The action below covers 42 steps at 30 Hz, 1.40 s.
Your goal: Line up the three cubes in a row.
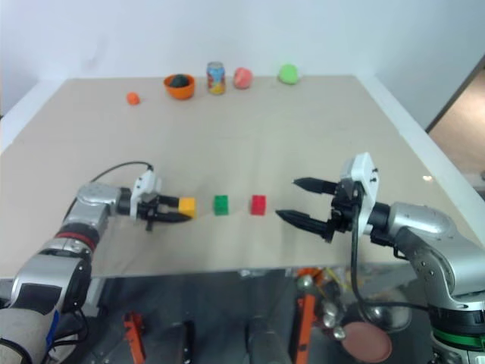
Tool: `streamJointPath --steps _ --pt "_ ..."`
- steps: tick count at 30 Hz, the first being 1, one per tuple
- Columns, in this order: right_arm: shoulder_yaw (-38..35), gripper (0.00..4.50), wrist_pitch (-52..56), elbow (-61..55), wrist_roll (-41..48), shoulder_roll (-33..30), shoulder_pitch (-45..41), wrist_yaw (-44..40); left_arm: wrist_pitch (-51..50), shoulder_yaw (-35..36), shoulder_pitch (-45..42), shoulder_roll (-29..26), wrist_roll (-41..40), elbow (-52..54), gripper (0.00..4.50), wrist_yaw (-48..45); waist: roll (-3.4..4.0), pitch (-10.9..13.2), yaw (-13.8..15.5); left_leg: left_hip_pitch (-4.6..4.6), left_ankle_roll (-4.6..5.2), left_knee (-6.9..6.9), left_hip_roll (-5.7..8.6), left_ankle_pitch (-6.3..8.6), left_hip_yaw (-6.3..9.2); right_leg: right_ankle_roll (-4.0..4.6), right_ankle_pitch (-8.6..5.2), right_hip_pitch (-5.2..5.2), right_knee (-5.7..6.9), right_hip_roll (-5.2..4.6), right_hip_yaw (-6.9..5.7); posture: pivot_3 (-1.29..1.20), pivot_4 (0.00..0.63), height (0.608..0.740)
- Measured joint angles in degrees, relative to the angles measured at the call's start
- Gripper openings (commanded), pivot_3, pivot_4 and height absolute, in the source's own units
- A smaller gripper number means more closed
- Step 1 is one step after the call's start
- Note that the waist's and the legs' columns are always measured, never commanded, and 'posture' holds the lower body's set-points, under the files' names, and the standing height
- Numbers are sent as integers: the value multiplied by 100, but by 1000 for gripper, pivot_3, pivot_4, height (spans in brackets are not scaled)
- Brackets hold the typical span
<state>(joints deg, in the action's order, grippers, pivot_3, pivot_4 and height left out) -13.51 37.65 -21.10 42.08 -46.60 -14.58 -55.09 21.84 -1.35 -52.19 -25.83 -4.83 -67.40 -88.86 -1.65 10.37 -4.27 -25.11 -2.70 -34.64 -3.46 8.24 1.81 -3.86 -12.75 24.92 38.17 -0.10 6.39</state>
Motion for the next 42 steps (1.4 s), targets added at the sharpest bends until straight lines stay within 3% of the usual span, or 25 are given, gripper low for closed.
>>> streamJointPath --steps 17,18,24,32,42 --pt "-6 4500 0 -1 37 -103 18 1 175 3 -76 12 117 -181 1313 106 0 -1 0 5 2 -7 0 -2 1 5 6 -7 0 0 0 0 150 740" --pt "-6 4500 -1 -1 37 -103 18 1 162 0 -85 5 134 -183 2397 99 0 -1 -1 5 3 -7 0 -2 1 5 6 -7 0 0 0 0 150 740" --pt "-5 4500 -2 3 37 -105 -3 -14 229 -13 -92 -75 250 -207 4401 121 0 -1 -8 6 3 -7 0 -2 0 5 7 -6 0 0 0 0 150 740" --pt "28 4500 -5 83 32 -105 -216 -121 197 45 -107 -186 255 -283 4458 303 0 -1 -12 5 3 -6 0 -2 0 5 7 -3 0 1 0 0 150 740" --pt "300 4500 -254 815 -294 -186 -969 -519 -470 -30 197 -1233 -81 313 4458 -300 0 0 -29 0 2 1 -3 -1 -2 9 2 5 1 0 0 0 150 740"
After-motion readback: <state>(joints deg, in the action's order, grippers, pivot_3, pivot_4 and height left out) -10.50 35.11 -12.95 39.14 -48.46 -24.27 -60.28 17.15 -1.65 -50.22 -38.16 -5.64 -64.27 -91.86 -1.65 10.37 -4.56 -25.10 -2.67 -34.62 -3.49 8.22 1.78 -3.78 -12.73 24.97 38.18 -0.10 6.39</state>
